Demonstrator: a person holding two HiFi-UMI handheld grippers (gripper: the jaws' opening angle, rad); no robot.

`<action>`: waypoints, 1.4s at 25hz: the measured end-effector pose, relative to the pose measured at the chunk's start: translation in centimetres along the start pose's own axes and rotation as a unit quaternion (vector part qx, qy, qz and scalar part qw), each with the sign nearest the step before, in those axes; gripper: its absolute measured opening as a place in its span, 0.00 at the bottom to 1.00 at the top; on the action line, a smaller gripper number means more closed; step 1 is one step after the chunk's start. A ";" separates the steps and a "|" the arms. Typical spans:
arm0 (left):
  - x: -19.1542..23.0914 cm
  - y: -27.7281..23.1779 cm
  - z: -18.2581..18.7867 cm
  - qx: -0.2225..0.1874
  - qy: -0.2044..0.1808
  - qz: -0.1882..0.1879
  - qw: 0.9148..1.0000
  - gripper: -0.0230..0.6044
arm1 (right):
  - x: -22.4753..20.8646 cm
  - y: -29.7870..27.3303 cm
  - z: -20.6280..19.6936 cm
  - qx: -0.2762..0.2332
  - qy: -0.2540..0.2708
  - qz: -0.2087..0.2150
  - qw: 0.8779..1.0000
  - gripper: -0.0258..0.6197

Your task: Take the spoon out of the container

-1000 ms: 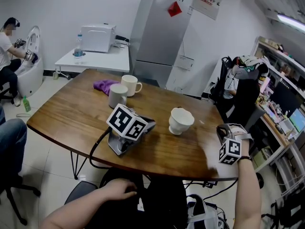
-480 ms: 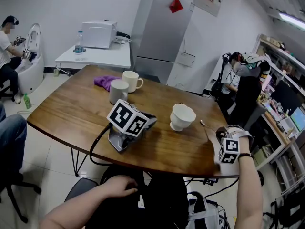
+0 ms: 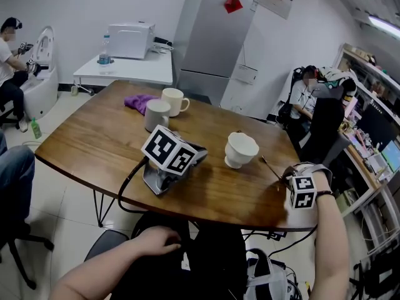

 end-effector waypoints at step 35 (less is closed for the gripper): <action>0.1 0.5 -0.1 0.000 0.000 0.001 1.000 0.06 | -1.9 4.4 2.9 -0.149 -0.074 -0.008 0.986 0.11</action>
Point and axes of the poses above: the fingertips, and each gripper's own axes: y backward along the fingers, x to its left, z out of its top, the point moved 6 cm from there along y, backward along the fingers, and after that the axes turned 10 degrees about z, right-handed, at the moved point
